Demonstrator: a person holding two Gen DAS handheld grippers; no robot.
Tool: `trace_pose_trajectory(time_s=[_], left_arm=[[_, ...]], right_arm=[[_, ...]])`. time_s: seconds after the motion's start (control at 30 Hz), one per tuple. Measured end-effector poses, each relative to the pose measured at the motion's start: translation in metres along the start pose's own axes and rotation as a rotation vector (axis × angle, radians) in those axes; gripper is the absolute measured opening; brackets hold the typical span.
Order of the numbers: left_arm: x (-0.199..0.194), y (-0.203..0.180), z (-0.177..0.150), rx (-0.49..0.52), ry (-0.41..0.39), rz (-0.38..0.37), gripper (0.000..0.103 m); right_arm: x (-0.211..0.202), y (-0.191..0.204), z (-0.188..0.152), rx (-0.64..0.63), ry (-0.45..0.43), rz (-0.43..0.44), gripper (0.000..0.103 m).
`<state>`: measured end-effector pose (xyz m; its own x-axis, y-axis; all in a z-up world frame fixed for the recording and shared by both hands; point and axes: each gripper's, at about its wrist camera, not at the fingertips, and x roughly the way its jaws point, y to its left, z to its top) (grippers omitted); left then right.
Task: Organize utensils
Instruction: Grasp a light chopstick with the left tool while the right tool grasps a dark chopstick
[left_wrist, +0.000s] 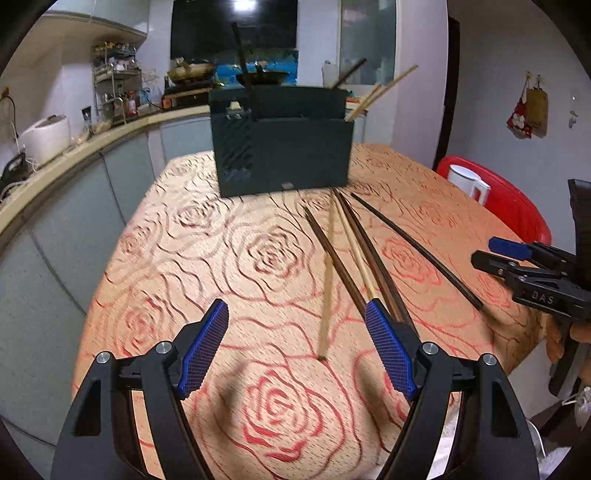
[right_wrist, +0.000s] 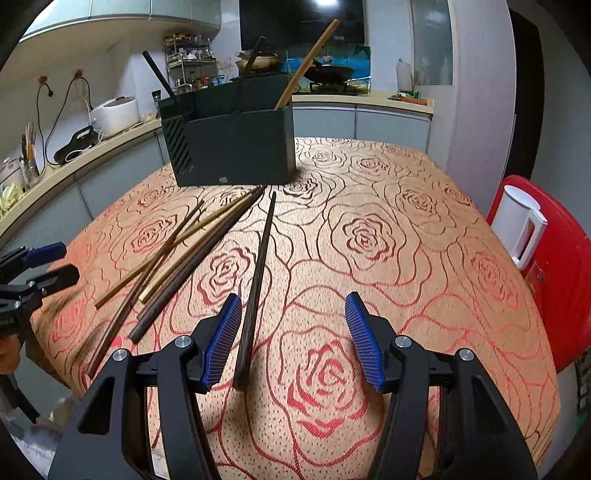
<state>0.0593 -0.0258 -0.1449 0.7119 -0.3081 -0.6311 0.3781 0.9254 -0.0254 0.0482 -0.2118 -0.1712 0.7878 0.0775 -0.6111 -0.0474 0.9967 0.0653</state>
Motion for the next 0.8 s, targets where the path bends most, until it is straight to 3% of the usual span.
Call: trace_pose_trajectory(time_s=[0.23, 0.4, 0.7, 0.8], left_arm=[[0.0, -0.013, -0.013, -0.001, 0.024, -0.023, 0.074], [-0.001, -0.022, -0.02, -0.035, 0.056, -0.088, 0.074], [0.006, -0.046, -0.031, 0.03, 0.09, -0.102, 0.073], [0.005, -0.052, -0.034, 0.033, 0.106, -0.126, 0.068]], right_arm=[[0.003, 0.003, -0.008, -0.004, 0.025, 0.006, 0.057], [0.0, 0.0, -0.008, 0.008, 0.021, 0.001, 0.057], [-0.001, -0.004, -0.011, 0.019, 0.025, -0.002, 0.057], [-0.001, -0.004, -0.012, 0.016, 0.029, 0.001, 0.057]])
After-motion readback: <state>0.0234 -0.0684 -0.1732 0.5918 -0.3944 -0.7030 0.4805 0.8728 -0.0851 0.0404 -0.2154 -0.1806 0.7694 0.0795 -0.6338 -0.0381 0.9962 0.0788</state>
